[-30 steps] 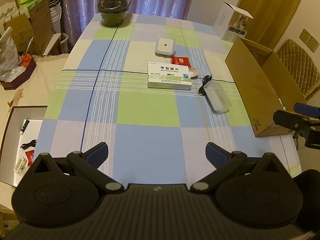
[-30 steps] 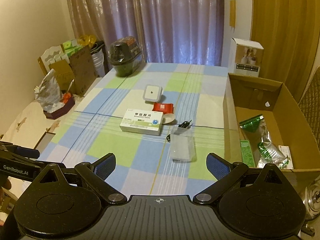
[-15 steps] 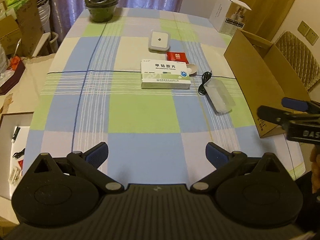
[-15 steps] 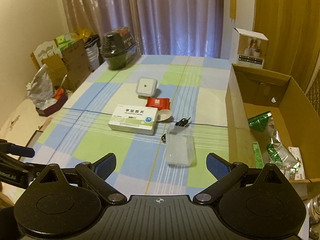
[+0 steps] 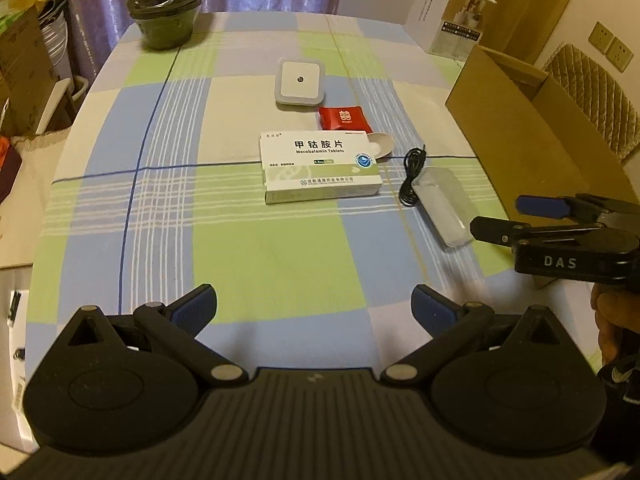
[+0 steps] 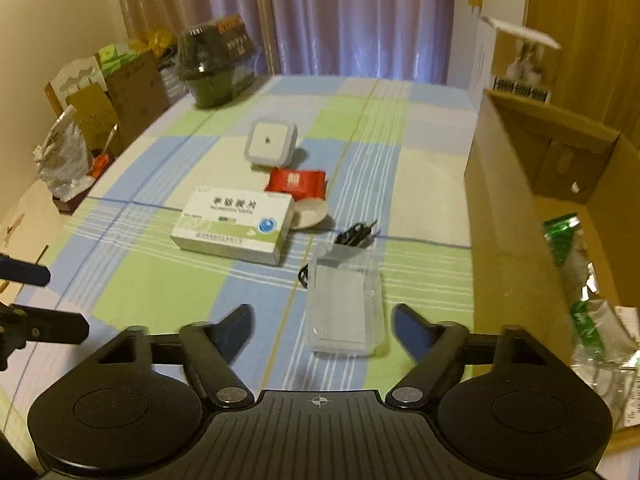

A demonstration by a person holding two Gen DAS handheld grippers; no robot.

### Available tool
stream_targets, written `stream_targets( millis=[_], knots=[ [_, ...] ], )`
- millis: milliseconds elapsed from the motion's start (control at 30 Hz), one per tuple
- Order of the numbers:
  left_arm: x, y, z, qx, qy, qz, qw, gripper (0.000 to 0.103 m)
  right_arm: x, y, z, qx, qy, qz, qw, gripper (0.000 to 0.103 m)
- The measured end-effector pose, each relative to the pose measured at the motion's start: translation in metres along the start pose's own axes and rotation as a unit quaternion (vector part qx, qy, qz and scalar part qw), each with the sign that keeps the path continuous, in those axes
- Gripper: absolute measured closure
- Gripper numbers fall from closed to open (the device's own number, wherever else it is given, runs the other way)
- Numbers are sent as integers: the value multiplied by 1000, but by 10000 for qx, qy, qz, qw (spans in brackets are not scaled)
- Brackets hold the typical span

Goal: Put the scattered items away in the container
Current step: 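Lower the right gripper onto the clear plastic container and close it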

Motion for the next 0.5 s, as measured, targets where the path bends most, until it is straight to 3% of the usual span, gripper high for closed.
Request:
stream_targets(
  millis=[300, 500],
  knots=[
    [-19, 33, 3, 197, 915, -222, 9954, 1, 3, 37, 9, 114, 58, -141, 9998, 22],
    [-26, 54, 5, 352, 1153, -435, 9917, 1, 1, 49, 13, 71, 80, -223, 9997, 22]
  ],
)
Point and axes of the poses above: each gripper's, at about its wrist camera, not at the fingertips, and y roughly the way its jaws point, z to its right, x to its underside, the point moved 10 cm from there along y, roughly the way its jaws point, and after that the axes turned 12 degrees about x, right-handed, at the moved point
